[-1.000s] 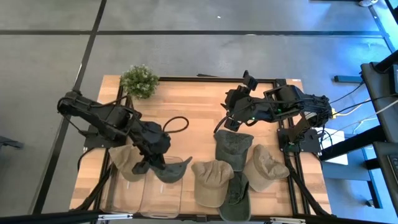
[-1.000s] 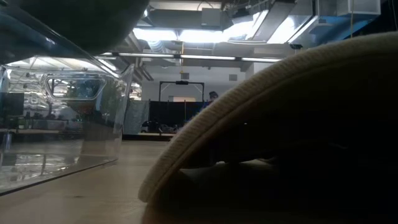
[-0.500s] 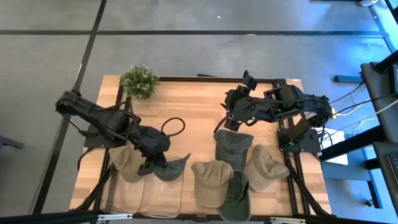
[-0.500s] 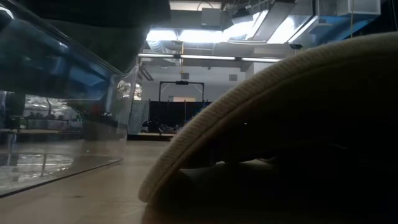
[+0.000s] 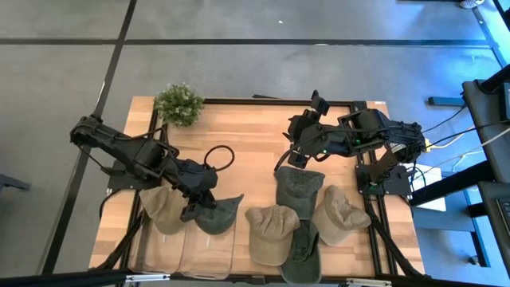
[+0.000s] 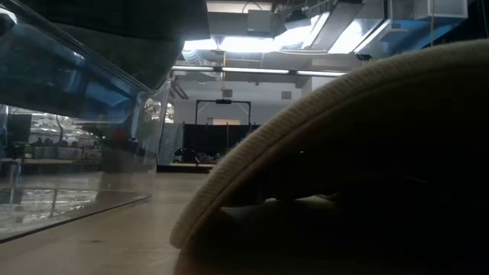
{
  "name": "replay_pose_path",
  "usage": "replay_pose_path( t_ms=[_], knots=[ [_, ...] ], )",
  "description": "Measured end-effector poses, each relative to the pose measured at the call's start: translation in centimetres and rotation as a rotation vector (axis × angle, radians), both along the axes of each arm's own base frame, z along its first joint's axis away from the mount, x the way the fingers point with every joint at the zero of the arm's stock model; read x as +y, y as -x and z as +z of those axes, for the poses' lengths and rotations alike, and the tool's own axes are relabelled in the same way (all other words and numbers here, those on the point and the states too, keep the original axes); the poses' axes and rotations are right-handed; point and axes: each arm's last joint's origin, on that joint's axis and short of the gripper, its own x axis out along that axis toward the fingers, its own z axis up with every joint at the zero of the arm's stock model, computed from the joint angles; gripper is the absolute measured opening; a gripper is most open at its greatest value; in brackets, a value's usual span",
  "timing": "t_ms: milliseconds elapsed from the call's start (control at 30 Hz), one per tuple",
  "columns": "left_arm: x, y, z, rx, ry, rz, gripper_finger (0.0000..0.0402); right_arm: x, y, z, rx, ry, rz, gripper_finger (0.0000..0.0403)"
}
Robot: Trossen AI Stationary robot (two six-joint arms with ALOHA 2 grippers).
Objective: Pick & Place hat
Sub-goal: Put the top black cap into the right transparent bin
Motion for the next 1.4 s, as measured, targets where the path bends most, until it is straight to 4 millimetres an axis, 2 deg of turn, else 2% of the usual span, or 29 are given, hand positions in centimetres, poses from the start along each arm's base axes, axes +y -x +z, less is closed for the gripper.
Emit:
replay_pose_path(
  t_ms=[267, 733, 900, 1067, 1167, 1300, 1400],
  knots=[
    [0.0, 0.0, 0.0, -0.010, -0.021, -0.013, 0.0065, 0.0, 0.0, 0.0, 0.000, 0.000, 0.000, 0.0193],
    [0.4, 0.4, 0.5, -0.062, -0.091, 0.009, 0.0129, 0.0, 0.0, 0.0, 0.001, 0.000, 0.000, 0.0193],
    [1.2, 1.6, 1.5, -0.130, -0.165, 0.046, 0.0131, 0.0, 0.0, 0.0, -0.008, -0.011, -0.010, 0.0193],
    [2.3, 3.2, 2.7, -0.194, -0.207, 0.137, 0.0131, 0.0, 0.2, -0.3, -0.051, -0.137, -0.089, 0.0193],
    [3.3, 4.1, 3.1, -0.199, -0.232, 0.194, 0.0132, 0.2, 0.7, -0.8, 0.009, -0.251, -0.088, 0.0193],
    [4.6, 5.6, 3.4, -0.190, -0.303, 0.229, 0.0129, 0.3, 0.4, -2.3, 0.082, -0.302, -0.066, 0.0193],
    [5.3, 6.5, 3.8, -0.214, -0.334, 0.274, 0.0128, -0.1, 0.9, -3.3, 0.113, -0.376, -0.114, 0.0193]
  ],
)
